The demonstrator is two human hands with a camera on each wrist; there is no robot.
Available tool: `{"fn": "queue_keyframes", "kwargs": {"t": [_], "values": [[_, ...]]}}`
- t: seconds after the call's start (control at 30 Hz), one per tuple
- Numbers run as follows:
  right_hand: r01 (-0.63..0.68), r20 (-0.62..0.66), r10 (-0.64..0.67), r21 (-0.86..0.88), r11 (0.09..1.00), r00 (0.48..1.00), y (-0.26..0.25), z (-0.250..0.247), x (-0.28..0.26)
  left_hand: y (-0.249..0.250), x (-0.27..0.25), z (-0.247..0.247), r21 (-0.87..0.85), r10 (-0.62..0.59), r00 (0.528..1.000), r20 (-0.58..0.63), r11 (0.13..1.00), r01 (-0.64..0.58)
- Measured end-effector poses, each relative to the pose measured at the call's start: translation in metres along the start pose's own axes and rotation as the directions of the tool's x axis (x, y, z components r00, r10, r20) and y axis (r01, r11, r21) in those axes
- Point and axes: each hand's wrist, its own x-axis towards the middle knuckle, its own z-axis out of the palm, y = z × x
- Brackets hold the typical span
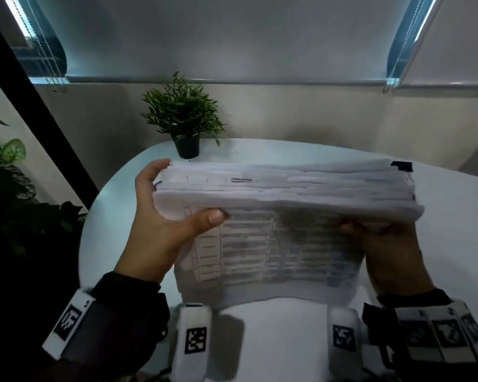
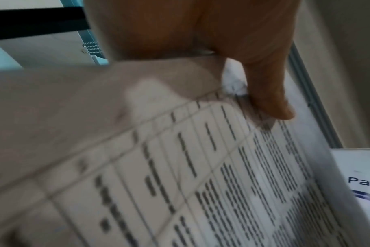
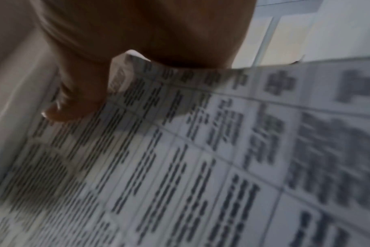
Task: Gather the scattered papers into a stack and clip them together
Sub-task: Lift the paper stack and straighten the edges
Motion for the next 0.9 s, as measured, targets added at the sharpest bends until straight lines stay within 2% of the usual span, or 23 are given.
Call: {"fn": "queue_keyframes", "kwargs": {"t": [0.1, 0.2, 0.3, 0.37, 0.47, 0.57, 0.63, 0.77, 0.83, 0.9], "values": [[-0.053, 0.030, 0.054, -0.022, 0.998, 0.998, 0.003, 0.003, -0.005, 0.001, -0.004, 0.006, -0.026, -0.020, 0.996, 0.085, 0.999, 0.022], [0.000, 0.018, 0.000, -0.007, 1.000, 1.000, -0.001, 0.009, -0.009, 0.007, -0.007, 0.017, -0.005, 0.020, 0.996, 0.092, 1.000, -0.020], [0.034, 0.006, -0.034, 0.013, 0.999, 0.999, -0.005, 0.004, -0.005, 0.006, -0.003, 0.008, -0.011, 0.035, 0.999, 0.021, 0.999, -0.035], [-0.019, 0.015, 0.019, 0.004, 1.000, 1.000, -0.004, 0.002, -0.004, 0.001, -0.002, 0.000, -0.006, -0.005, 0.999, -0.035, 1.000, 0.005], [-0.075, 0.042, 0.076, -0.012, 0.997, 0.996, 0.006, 0.002, -0.009, -0.006, -0.008, 0.005, 0.031, -0.104, 0.994, 0.013, 0.994, 0.104], [-0.010, -0.003, 0.010, -0.026, 1.000, 1.000, 0.001, 0.013, -0.013, -0.005, -0.014, 0.018, 0.055, -0.081, 0.995, -0.056, 0.995, 0.084], [0.044, 0.004, -0.044, 0.004, 0.999, 0.999, -0.007, 0.014, -0.007, 0.001, -0.010, 0.015, 0.058, -0.027, 0.998, -0.051, 0.998, 0.030], [-0.011, 0.061, 0.009, 0.038, 0.999, 0.998, -0.015, 0.009, 0.001, 0.006, -0.001, -0.001, 0.036, -0.018, 0.996, -0.086, 0.999, 0.021], [-0.049, 0.086, 0.045, 0.043, 0.998, 0.995, -0.011, 0.013, -0.005, 0.006, -0.003, 0.003, 0.014, -0.037, 0.998, -0.046, 0.999, 0.038], [-0.038, 0.072, 0.036, 0.031, 0.999, 0.997, -0.006, 0.019, -0.010, 0.000, -0.005, 0.010, 0.027, -0.017, 0.998, -0.067, 0.999, 0.019]]}}
